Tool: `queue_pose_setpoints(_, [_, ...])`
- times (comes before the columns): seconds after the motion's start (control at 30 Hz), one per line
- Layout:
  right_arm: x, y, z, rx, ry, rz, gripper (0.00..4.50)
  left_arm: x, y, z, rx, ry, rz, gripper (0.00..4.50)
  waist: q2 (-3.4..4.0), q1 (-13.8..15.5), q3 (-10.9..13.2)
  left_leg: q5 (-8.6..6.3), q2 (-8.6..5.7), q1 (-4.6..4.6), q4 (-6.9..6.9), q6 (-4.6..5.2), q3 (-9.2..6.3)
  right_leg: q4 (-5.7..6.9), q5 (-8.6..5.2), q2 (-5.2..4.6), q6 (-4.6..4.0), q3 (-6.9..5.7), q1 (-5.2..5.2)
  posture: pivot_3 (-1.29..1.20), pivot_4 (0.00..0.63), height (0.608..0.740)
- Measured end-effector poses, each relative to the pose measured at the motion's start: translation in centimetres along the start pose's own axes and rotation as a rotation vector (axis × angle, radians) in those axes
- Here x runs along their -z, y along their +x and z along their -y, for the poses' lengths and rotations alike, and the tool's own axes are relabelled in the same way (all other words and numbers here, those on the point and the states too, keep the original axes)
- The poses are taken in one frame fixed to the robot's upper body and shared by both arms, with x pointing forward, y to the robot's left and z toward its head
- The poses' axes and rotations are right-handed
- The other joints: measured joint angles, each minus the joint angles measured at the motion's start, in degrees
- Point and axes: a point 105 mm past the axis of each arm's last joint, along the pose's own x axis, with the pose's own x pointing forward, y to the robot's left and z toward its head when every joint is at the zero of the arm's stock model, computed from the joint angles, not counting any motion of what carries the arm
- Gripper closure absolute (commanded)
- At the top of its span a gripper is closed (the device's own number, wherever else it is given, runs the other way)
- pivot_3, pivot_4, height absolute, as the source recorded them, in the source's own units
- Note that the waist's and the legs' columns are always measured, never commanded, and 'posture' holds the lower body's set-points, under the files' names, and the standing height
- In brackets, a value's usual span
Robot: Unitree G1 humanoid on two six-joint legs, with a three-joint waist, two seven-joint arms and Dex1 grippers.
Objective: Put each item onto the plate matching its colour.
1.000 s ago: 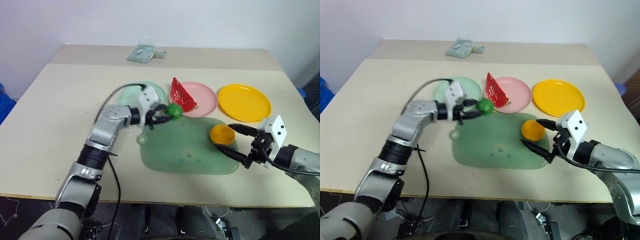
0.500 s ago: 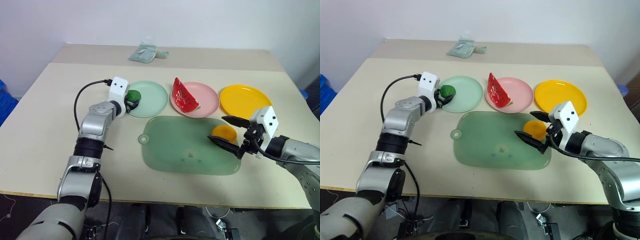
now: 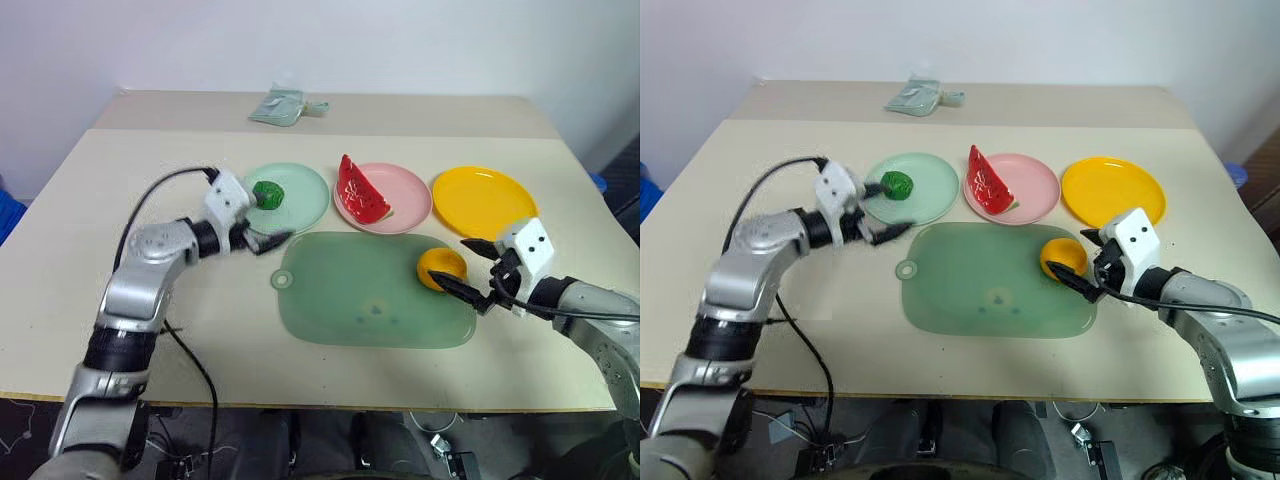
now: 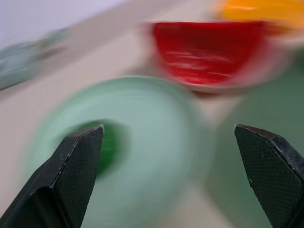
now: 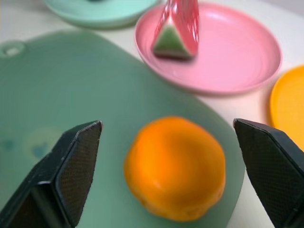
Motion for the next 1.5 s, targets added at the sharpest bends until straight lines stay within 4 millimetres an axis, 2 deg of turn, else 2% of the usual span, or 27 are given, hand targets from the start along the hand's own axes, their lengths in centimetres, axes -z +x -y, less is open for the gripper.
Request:
queue_pose_setpoints(0.13, [0.9,0.7,-0.1,0.013,-0.031,-0.042,0.0,-1.5,0.9,4.3,0.207,-0.017,0.06,0.02,0.01,-0.2,-0.01,-0.02,-0.02,0.02,0.01,0.03,0.0,-0.02,0.0,-0.04,0.0,-0.01,0.03,0.0,0.15,0.74])
queue_pose_setpoints(0.23, [1.2,1.2,0.6,0.064,-0.047,-0.054,0.0,-1.4,1.9,7.4,0.319,-0.02,0.067,0.02,0.07,-0.26,-0.04,-0.01,-0.02,0.04,0.0,0.03,0.01,-0.02,0.0,-0.01,0.0,-0.01,0.04,0.0,0.15,0.74])
queue_pose_setpoints(0.33, [2.2,1.5,1.2,0.1,-0.04,-0.084,0.0,-1.0,2.4,8.4,0.348,-0.036,0.059,0.02,0.07,-0.21,-0.04,-0.01,-0.01,0.04,-0.01,0.04,0.01,-0.02,0.0,0.05,0.0,-0.01,0.04,0.0,0.15,0.74])
queue_pose_setpoints(0.47, [3.2,1.8,1.3,0.105,-0.037,-0.115,0.0,-1.4,2.8,8.7,0.339,-0.042,0.075,0.02,0.08,-0.16,-0.04,-0.04,-0.02,0.03,0.02,0.1,0.03,-0.02,0.0,0.05,0.01,0.01,0.05,0.0,0.15,0.74])
queue_pose_setpoints(0.6, [3.5,2.0,1.8,0.12,-0.029,-0.107,1.08,-1.6,2.8,8.7,0.328,-0.038,0.081,0.0,0.08,-0.24,-0.04,-0.11,-0.01,0.04,0.02,0.22,0.03,-0.02,0.0,0.09,0.0,0.01,0.05,0.0,0.15,0.74])
queue_pose_setpoints(0.67, [3.5,2.1,2.0,0.126,-0.03,-0.103,1.19,-1.6,2.9,8.7,0.322,-0.043,0.078,0.0,0.08,-0.22,-0.04,-0.11,-0.01,0.04,0.02,0.22,0.03,-0.02,0.0,0.09,0.01,0.01,0.05,0.0,0.15,0.74])
queue_pose_setpoints(0.8, [3.4,2.1,2.4,0.136,-0.042,-0.081,1.19,-1.5,2.8,8.5,0.307,-0.043,0.073,0.0,0.08,-0.17,-0.04,-0.1,-0.01,0.04,0.03,0.21,0.03,-0.02,0.0,0.09,0.01,0.02,0.05,0.0,0.15,0.74])
queue_pose_setpoints(0.87, [2.6,1.9,2.7,0.144,-0.052,-0.046,1.19,-1.5,2.8,8.4,0.297,-0.042,0.07,0.0,0.1,-0.2,-0.03,-0.1,-0.01,0.04,0.03,0.21,0.03,-0.02,0.0,0.1,0.01,0.02,0.05,0.0,0.15,0.74])
queue_pose_setpoints(0.93, [1.0,2.0,3.3,0.157,-0.064,0.007,1.19,-1.4,2.8,8.1,0.273,-0.042,0.072,0.0,0.11,-0.25,-0.02,-0.1,-0.01,0.04,0.03,0.2,0.03,-0.02,0.0,0.11,0.01,0.02,0.05,0.0,0.15,0.74])
queue_pose_setpoints(1.03, [-2.0,2.4,5.8,0.244,-0.104,0.076,1.19,-1.3,2.9,7.2,0.213,-0.056,0.084,0.0,0.11,-0.44,-0.02,-0.01,0.0,0.05,0.02,0.04,0.03,-0.01,0.0,0.13,0.01,0.02,0.04,0.0,0.15,0.74])
queue_pose_setpoints(1.1, [-3.0,3.1,8.3,0.34,-0.125,0.073,1.19,-1.0,2.8,6.4,0.168,-0.072,0.081,0.0,0.11,-0.53,-0.02,0.0,0.0,0.07,0.02,0.02,0.03,0.0,0.0,0.15,0.01,0.02,0.04,0.0,0.15,0.74])
queue_pose_setpoints(1.2, [-2.2,4.8,11.8,0.465,-0.084,0.006,1.19,-0.9,2.8,5.8,0.129,-0.087,0.087,0.0,0.11,-0.58,-0.02,0.01,-0.01,0.05,0.03,0.01,0.08,-0.02,0.0,0.15,0.0,0.02,0.03,0.0,0.15,0.74])
queue_pose_setpoints(1.3, [-0.4,6.6,13.3,0.503,-0.046,-0.073,1.19,-1.0,2.8,5.7,0.112,-0.091,0.095,0.0,0.17,-0.49,0.01,0.01,-0.01,0.02,-0.01,0.01,0.12,-0.02,0.0,0.15,0.0,0.04,-0.03,0.0,0.15,0.74])
queue_pose_setpoints(1.37, [0.4,7.2,13.8,0.503,-0.046,-0.109,0.16,-1.1,2.7,5.8,0.103,-0.091,0.099,0.0,0.2,-0.52,0.03,0.01,-0.01,0.01,-0.03,0.01,0.13,-0.03,0.0,0.15,0.0,0.05,-0.05,0.0,0.15,0.74])
queue_pose_setpoints(1.5, [0.2,7.3,14.9,0.512,-0.047,-0.112,0.04,-0.8,2.5,5.7,0.083,-0.098,0.095,0.0,0.2,-0.73,0.03,0.02,0.0,0.01,-0.04,0.0,0.13,-0.03,0.0,0.15,0.01,0.05,-0.04,0.0,0.15,0.74])
